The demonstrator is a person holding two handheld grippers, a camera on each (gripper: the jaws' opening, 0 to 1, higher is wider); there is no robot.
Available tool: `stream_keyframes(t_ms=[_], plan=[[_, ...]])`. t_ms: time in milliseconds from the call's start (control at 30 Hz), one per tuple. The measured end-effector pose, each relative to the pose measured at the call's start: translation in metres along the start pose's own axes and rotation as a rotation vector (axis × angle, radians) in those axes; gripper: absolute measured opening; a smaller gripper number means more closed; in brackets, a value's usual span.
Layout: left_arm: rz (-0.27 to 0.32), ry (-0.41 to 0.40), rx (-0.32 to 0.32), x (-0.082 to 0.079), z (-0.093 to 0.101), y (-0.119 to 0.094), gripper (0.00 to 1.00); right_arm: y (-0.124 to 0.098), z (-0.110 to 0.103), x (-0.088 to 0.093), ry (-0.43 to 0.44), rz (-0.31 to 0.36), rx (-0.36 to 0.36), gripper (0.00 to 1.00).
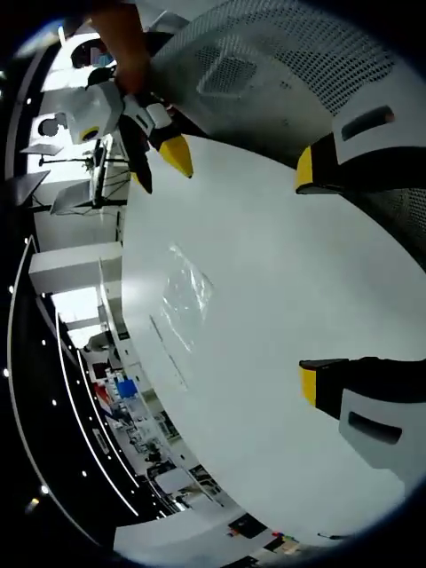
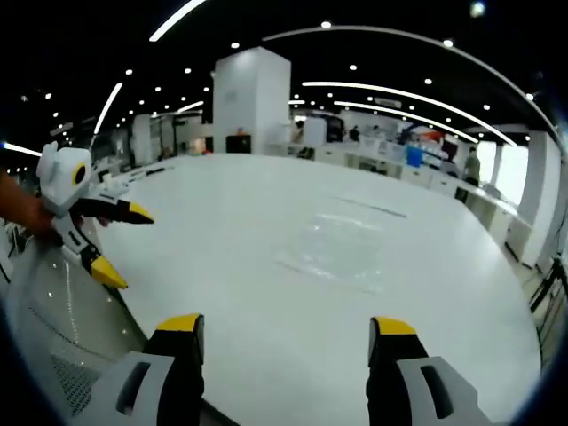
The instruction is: Open the resealable bag by pulling the two sides of the seal apart until the entire bag opening is separated and visibly accessible.
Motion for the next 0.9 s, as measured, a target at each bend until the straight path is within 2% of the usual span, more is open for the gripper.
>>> stream_keyframes(t_ms=[333,900], plan=[[-0.013,0.009,0.004,0.0026,0.0002,0.0003,0.75,0.0004,-0.0021,0.0005,-0.008,-0.006,-0.006,0.74],[0.013,0.004,-0.008,-0.0006,-0.0021,-0.0003,0.75,0.0021,-0.0025,0.0047,-0.002,-0.023,-0.011,0.74]])
Point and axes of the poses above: the point that each gripper's makers call its tool centre point, and the gripper's own axes: y roughly forward along the fingers, z roughly to its right, x roughly out of its underside, the point moved 2 cm from there along -y, roughly backward along the fingers, and after that the axes turned 9 degrees about x, right-handed, at the moved point
